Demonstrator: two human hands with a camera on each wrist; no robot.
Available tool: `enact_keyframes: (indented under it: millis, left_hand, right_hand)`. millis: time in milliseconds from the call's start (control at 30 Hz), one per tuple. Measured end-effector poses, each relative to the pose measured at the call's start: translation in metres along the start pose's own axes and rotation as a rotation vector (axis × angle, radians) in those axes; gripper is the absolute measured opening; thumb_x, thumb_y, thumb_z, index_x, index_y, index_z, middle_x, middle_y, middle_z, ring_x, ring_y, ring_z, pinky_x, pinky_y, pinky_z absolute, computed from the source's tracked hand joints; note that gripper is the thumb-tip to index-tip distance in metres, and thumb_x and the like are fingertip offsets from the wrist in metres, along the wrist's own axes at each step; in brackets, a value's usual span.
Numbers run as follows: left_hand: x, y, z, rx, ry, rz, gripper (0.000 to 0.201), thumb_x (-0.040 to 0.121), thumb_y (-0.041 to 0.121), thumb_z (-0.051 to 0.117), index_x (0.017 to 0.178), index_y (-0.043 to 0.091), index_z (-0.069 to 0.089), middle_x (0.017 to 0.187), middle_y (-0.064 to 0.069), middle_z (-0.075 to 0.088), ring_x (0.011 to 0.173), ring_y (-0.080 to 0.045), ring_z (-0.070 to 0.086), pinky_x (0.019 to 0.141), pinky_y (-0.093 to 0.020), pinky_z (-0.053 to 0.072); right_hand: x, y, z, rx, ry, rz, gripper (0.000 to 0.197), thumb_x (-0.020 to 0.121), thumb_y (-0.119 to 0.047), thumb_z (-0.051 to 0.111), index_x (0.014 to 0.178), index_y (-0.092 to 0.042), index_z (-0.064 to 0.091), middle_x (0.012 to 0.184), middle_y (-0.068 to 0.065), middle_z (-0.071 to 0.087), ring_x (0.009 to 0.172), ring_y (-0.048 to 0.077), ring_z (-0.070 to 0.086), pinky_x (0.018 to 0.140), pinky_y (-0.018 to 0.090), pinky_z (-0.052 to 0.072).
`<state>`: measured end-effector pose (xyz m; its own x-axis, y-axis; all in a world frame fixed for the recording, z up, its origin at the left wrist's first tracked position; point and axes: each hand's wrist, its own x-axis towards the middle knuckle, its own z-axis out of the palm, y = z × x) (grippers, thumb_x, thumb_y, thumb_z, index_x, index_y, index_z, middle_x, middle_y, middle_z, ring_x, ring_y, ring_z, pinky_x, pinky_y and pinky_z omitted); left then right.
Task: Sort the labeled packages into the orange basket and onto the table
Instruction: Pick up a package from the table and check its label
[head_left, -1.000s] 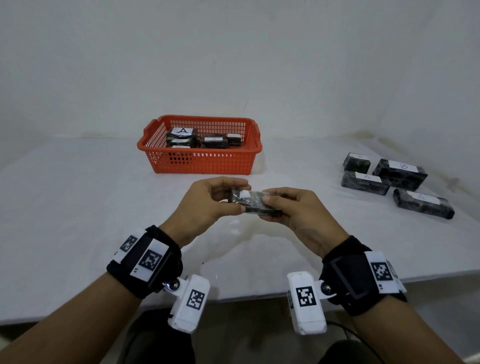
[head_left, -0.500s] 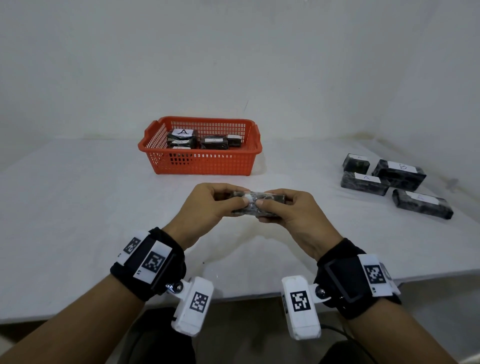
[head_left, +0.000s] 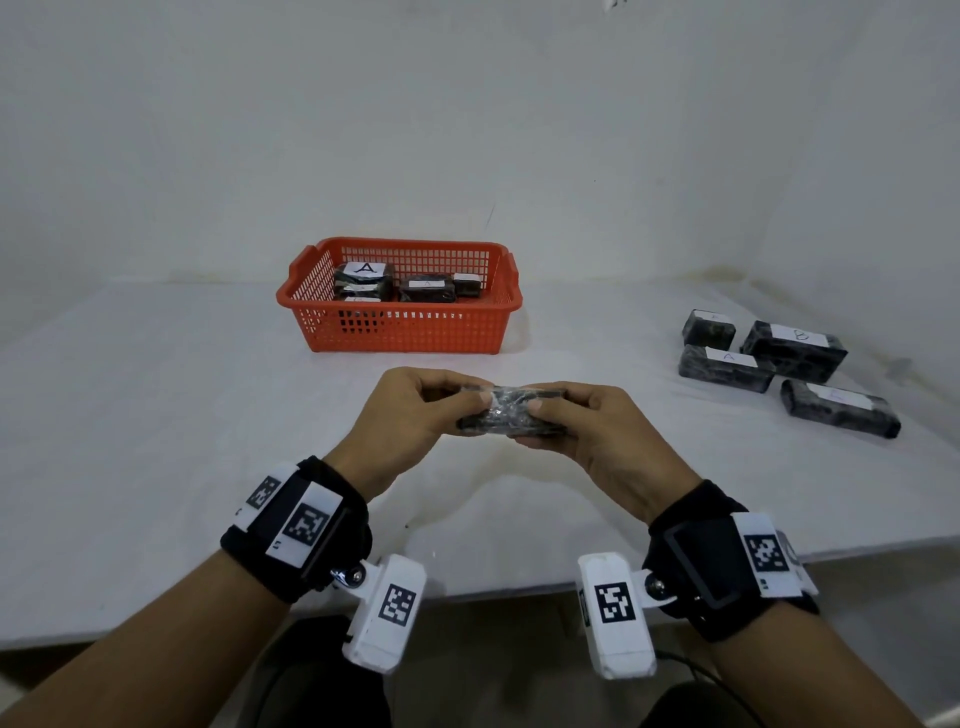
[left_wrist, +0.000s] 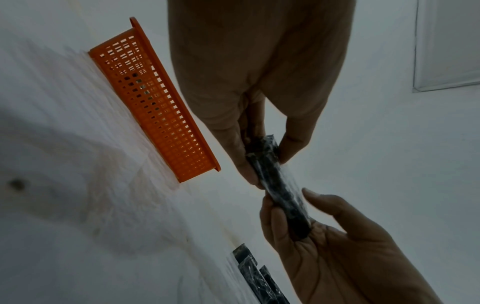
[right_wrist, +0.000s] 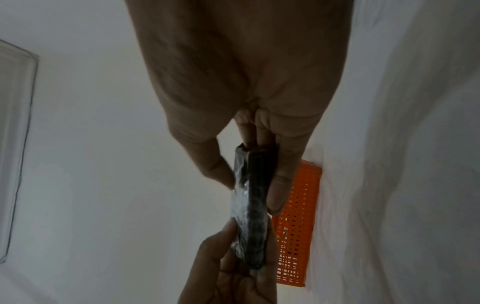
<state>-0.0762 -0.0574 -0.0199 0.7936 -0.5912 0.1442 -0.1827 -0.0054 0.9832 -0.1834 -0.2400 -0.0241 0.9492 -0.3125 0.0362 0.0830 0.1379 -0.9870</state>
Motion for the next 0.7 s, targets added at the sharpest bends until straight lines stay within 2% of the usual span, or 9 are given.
enact_keyframes:
  millis: [133,200,267,333,433,533,633,700]
  left_hand:
    - [-0.001,0.002,0.0,-0.007,-0.04,-0.025,0.016,0.095,0.011,0.072,0.108,0.005,0.079,0.103,-0.011,0.08,0.098,-0.026,0.076,0.088,-0.032,0.062]
    - [-0.003,0.004,-0.001,-0.025,-0.081,-0.043,0.022,0.093,0.014,0.074,0.115,0.009,0.076,0.107,-0.011,0.079,0.099,-0.024,0.076,0.087,-0.029,0.062]
    - [-0.004,0.006,-0.001,-0.014,-0.088,-0.027,0.031,0.09,0.008,0.077,0.12,0.014,0.075,0.107,-0.009,0.08,0.097,-0.02,0.077,0.087,-0.025,0.06]
    - [-0.003,0.008,-0.003,0.083,-0.078,0.017,0.032,0.087,0.005,0.079,0.117,0.017,0.077,0.104,-0.001,0.081,0.097,-0.014,0.077,0.088,-0.021,0.059]
    - [0.001,0.013,-0.007,0.247,-0.068,0.065,0.027,0.086,0.008,0.082,0.108,0.022,0.078,0.1,0.007,0.081,0.094,-0.009,0.075,0.089,-0.022,0.058]
    - [0.006,0.013,-0.008,0.306,-0.064,0.059,0.024,0.085,0.007,0.082,0.103,0.023,0.076,0.098,0.007,0.079,0.091,-0.007,0.074,0.085,-0.021,0.056]
    - [0.009,0.01,-0.006,0.321,-0.074,0.038,0.022,0.083,0.005,0.083,0.099,0.018,0.074,0.092,0.006,0.078,0.085,-0.005,0.071,0.082,-0.022,0.051]
    - [0.01,0.009,-0.004,0.311,-0.055,0.036,0.021,0.082,0.004,0.084,0.095,0.017,0.073,0.089,0.006,0.077,0.084,-0.005,0.07,0.083,-0.022,0.05]
  right_hand:
    - [-0.001,0.001,-0.002,-0.041,0.013,-0.018,0.023,0.093,0.01,0.064,0.114,0.01,0.069,0.107,0.026,0.076,0.098,0.034,0.075,0.087,0.034,0.062]
    - [-0.001,0.0,-0.003,-0.079,0.031,-0.023,0.021,0.092,0.01,0.065,0.112,0.009,0.07,0.104,0.024,0.077,0.096,0.033,0.076,0.086,0.033,0.063]
    - [-0.001,-0.003,-0.003,-0.106,0.05,-0.027,0.021,0.09,0.01,0.068,0.11,0.006,0.07,0.1,0.022,0.078,0.093,0.032,0.077,0.084,0.033,0.063]
    - [0.001,-0.008,-0.004,-0.126,0.06,-0.042,0.022,0.088,0.008,0.071,0.109,0.004,0.069,0.1,0.022,0.077,0.092,0.032,0.077,0.084,0.035,0.063]
    - [0.001,-0.013,-0.005,-0.08,0.021,-0.067,0.018,0.09,0.004,0.071,0.108,0.005,0.068,0.103,0.022,0.076,0.095,0.03,0.076,0.088,0.039,0.061]
    - [-0.001,-0.011,-0.004,-0.027,0.009,-0.078,0.015,0.093,0.0,0.067,0.107,0.003,0.072,0.104,0.02,0.076,0.098,0.029,0.073,0.09,0.037,0.06]
    - [-0.004,-0.01,-0.004,0.019,-0.023,-0.096,0.021,0.096,-0.004,0.063,0.113,0.003,0.074,0.112,0.019,0.076,0.107,0.029,0.072,0.099,0.035,0.057]
    - [-0.006,-0.01,-0.003,0.044,-0.028,-0.104,0.021,0.095,-0.005,0.063,0.11,0.001,0.075,0.113,0.018,0.077,0.109,0.027,0.072,0.102,0.035,0.055]
